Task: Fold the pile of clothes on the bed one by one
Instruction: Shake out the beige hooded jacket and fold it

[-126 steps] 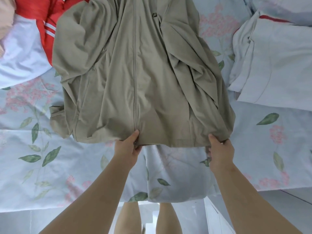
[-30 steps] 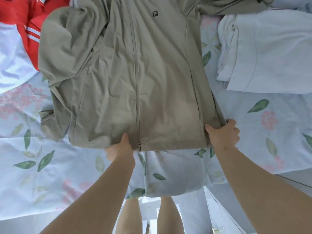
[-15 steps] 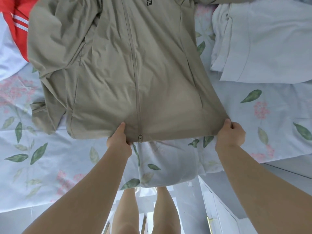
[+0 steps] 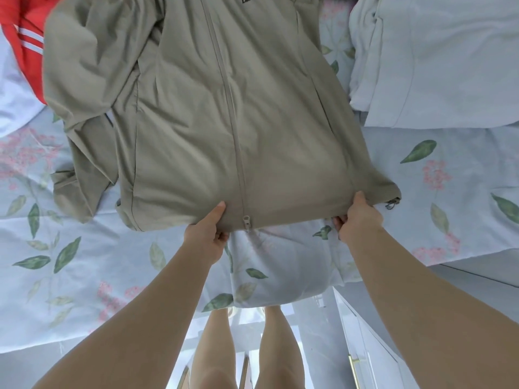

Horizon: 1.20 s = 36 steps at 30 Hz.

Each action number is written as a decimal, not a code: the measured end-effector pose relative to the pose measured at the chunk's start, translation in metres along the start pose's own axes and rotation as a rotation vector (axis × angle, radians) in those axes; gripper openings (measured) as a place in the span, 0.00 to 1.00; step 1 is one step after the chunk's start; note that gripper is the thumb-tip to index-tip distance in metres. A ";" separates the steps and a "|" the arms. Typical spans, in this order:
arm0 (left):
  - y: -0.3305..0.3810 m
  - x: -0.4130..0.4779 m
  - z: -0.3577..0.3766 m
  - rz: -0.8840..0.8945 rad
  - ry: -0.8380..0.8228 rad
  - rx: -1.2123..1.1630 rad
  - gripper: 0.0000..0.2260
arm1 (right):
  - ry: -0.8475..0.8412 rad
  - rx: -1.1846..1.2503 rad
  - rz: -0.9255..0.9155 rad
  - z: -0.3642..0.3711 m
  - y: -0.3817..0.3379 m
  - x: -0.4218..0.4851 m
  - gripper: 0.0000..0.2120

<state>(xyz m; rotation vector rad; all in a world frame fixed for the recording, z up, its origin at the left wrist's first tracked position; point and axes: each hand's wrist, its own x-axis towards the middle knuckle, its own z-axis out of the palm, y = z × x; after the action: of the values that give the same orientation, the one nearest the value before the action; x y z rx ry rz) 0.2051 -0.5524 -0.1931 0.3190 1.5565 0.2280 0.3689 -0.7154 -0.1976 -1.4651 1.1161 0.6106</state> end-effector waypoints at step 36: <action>0.020 0.004 -0.154 0.130 0.281 -0.129 0.08 | -0.022 -0.129 0.048 0.018 0.082 -0.027 0.21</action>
<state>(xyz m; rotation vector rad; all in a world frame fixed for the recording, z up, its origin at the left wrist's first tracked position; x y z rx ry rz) 0.0527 -0.5239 -0.1882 0.2961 1.7898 0.4900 0.2888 -0.6834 -0.2163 -1.5411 1.1150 0.7425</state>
